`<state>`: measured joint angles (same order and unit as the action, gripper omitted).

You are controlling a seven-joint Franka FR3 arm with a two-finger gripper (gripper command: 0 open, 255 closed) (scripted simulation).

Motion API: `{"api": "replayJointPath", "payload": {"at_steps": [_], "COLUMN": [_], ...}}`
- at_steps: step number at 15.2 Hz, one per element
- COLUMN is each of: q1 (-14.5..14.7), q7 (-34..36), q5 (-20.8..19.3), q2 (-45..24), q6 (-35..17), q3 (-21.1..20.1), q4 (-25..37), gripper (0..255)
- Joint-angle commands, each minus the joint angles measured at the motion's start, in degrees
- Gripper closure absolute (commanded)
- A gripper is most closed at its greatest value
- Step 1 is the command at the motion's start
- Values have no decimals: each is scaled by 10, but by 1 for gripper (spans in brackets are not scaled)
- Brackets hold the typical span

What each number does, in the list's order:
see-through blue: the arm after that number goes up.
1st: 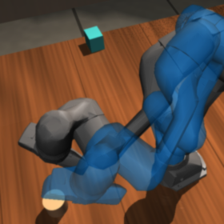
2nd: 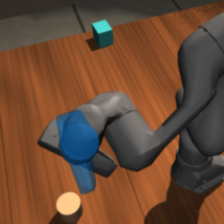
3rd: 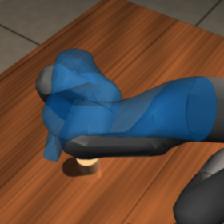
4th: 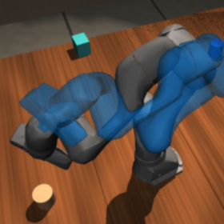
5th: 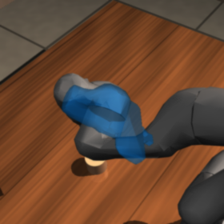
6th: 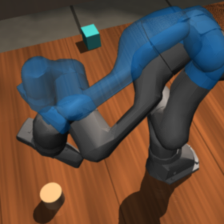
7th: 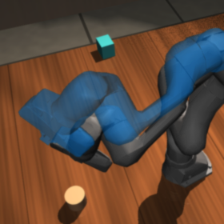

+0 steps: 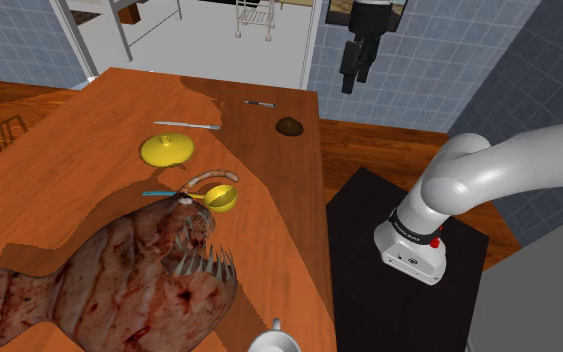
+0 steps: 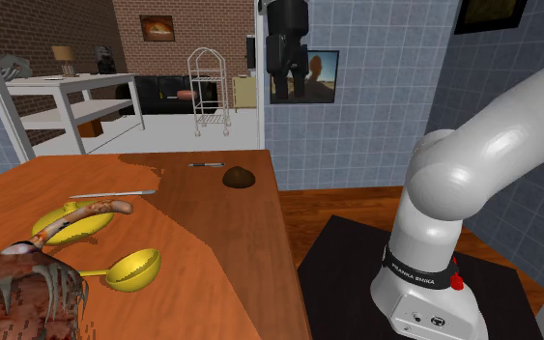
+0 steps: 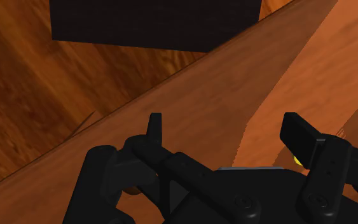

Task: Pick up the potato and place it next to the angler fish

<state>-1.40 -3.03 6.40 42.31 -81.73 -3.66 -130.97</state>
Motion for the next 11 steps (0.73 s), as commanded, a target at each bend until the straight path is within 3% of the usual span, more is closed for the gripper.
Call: {"api": "replayJointPath", "payload": {"at_steps": [1, 11], "q1": [0, 2], "q7": [0, -149], "q5": [0, -28], "q2": [0, -29], "q6": [0, -259], "q3": [0, 70], "q4": [0, -151], "gripper": [0, 0]}}
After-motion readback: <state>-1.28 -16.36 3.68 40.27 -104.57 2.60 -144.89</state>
